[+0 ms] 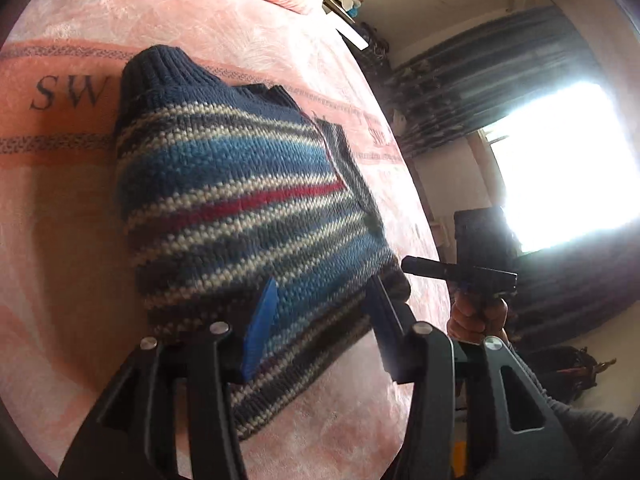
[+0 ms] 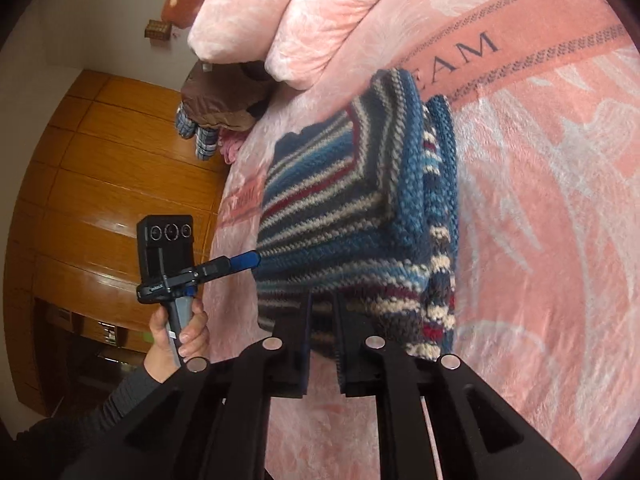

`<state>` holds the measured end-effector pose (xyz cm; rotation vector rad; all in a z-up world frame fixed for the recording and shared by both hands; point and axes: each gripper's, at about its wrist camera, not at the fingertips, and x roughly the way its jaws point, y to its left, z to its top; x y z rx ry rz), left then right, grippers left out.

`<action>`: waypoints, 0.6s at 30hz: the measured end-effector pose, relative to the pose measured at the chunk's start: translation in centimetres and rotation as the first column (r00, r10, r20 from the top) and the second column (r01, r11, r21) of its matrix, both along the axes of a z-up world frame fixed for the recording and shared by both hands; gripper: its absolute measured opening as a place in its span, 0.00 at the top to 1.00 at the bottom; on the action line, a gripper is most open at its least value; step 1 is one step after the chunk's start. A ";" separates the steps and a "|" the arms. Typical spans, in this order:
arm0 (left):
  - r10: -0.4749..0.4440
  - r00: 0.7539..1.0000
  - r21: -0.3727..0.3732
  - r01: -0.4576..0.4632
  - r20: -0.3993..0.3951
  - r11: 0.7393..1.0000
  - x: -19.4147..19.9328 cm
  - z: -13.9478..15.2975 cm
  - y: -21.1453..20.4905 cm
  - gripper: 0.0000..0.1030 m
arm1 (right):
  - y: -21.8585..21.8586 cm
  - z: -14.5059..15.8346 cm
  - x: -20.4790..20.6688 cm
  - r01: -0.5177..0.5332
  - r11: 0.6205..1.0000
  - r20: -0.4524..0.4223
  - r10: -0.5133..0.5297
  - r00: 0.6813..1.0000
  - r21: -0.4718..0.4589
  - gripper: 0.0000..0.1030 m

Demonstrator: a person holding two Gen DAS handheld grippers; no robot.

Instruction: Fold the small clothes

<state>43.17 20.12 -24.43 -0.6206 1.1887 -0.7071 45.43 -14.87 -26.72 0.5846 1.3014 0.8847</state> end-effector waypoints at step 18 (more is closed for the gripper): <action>0.159 0.964 -0.059 -0.175 -0.215 0.983 -5.1 -7.2 7.9 0.07 | -3.4 -3.7 9.7 0.080 0.997 -0.162 -0.082 0.983 -0.018 0.06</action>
